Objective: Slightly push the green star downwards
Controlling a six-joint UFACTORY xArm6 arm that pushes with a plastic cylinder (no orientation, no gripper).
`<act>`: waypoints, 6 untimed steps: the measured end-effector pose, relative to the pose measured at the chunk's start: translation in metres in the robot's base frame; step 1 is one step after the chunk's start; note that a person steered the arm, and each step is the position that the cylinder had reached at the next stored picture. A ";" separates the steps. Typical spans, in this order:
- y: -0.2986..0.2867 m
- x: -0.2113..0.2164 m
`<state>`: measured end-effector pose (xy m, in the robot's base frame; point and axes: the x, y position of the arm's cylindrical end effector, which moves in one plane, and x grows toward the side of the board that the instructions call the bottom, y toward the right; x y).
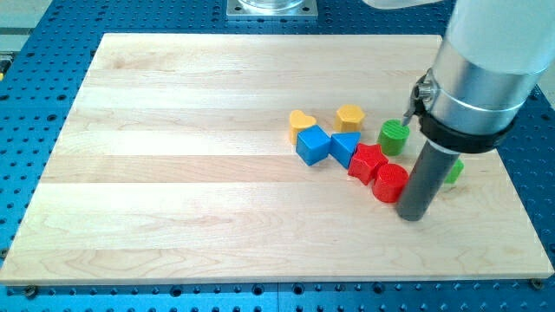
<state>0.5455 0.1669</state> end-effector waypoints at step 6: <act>0.045 -0.092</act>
